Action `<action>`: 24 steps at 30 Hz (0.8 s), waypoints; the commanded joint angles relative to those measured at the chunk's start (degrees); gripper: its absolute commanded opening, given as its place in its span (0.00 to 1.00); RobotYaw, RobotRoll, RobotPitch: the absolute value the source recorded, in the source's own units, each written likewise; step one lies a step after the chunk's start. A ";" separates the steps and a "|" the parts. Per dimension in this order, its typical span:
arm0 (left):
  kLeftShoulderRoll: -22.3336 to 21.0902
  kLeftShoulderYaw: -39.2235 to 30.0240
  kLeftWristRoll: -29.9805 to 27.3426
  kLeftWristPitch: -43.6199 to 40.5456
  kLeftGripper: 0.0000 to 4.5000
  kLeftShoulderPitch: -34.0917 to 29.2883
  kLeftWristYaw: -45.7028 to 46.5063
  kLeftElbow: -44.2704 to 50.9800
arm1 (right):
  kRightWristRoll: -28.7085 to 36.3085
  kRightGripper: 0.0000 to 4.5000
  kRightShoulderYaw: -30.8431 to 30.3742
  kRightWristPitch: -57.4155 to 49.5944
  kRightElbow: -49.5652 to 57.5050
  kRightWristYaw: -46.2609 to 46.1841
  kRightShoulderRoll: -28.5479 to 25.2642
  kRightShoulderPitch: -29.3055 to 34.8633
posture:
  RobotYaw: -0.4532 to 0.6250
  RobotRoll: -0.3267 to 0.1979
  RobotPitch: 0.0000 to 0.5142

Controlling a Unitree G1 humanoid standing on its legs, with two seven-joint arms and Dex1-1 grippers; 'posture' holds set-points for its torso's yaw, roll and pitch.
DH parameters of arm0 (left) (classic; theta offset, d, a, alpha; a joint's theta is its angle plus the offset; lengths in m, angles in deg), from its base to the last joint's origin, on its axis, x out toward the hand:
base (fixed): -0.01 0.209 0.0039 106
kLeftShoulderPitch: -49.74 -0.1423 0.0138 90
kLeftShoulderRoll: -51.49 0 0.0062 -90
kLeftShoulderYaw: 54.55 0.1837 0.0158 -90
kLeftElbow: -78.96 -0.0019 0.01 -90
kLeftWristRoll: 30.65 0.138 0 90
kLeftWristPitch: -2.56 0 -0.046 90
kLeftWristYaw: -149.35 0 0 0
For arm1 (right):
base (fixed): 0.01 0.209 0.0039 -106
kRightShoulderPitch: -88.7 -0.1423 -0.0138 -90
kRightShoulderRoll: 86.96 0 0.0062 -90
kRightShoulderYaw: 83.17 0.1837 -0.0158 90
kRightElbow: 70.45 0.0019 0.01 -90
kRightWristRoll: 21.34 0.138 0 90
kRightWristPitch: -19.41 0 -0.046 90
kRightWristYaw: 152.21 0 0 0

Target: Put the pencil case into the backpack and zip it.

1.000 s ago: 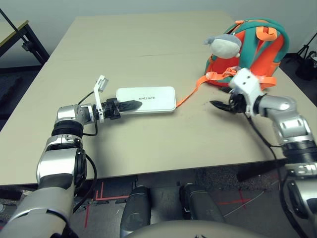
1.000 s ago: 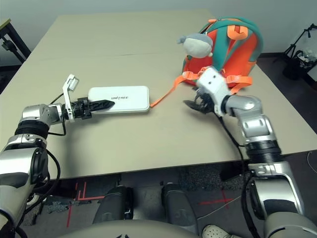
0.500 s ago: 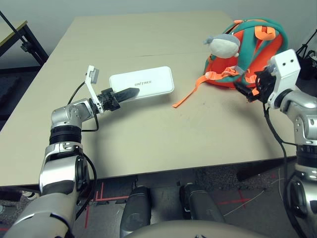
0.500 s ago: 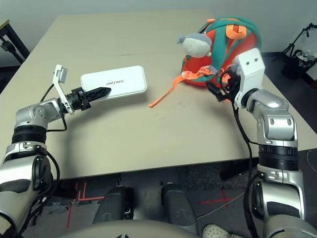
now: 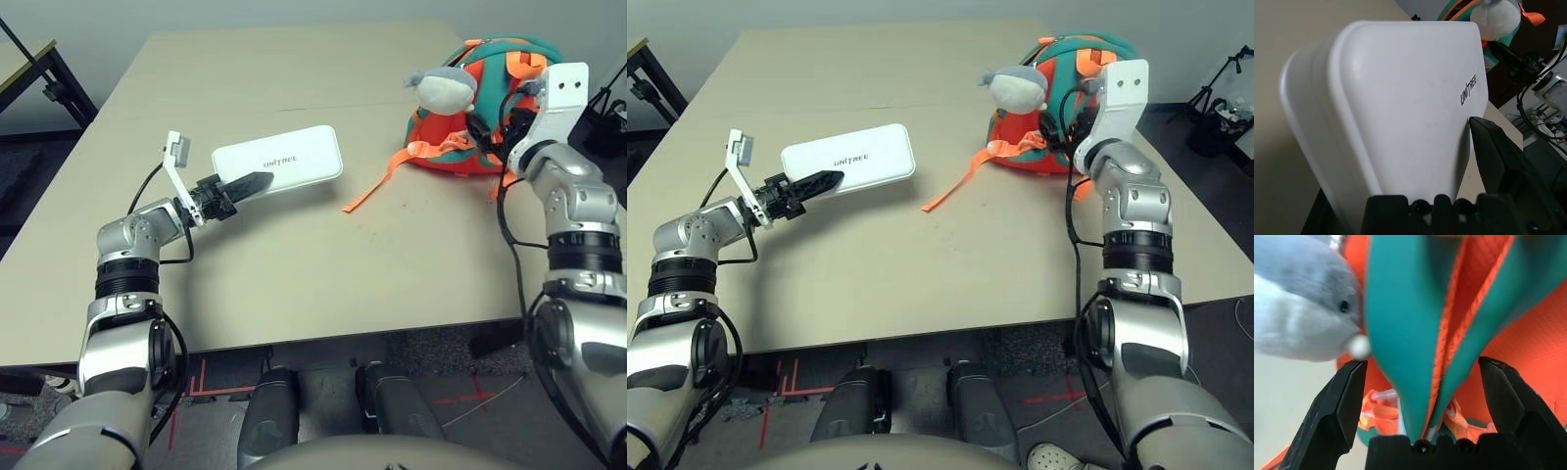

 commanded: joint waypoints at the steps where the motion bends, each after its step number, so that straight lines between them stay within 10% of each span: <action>1: -0.11 -1.42 -2.41 -0.64 0.74 -0.94 1.07 2.59 | -0.10 1.00 -0.18 4.46 -7.24 -0.62 0.89 -2.10 | 0.35 0.62 0.14; 5: -0.36 -1.90 -3.23 -0.41 0.74 -2.02 1.97 3.46 | 0.21 1.00 0.00 7.56 -11.36 -0.57 1.41 -2.57 | 0.35 0.62 0.14; 17: -0.30 -2.25 -2.76 2.95 0.74 -1.87 4.39 2.38 | 1.94 0.07 -0.18 11.69 -9.42 2.15 1.54 -1.74 | 0.35 0.62 0.15; 24: -1.00 -1.90 -1.76 5.84 0.74 -0.52 4.42 -0.43 | 4.27 0.06 -1.09 10.36 -0.15 8.32 1.90 0.18 | 0.34 0.62 0.15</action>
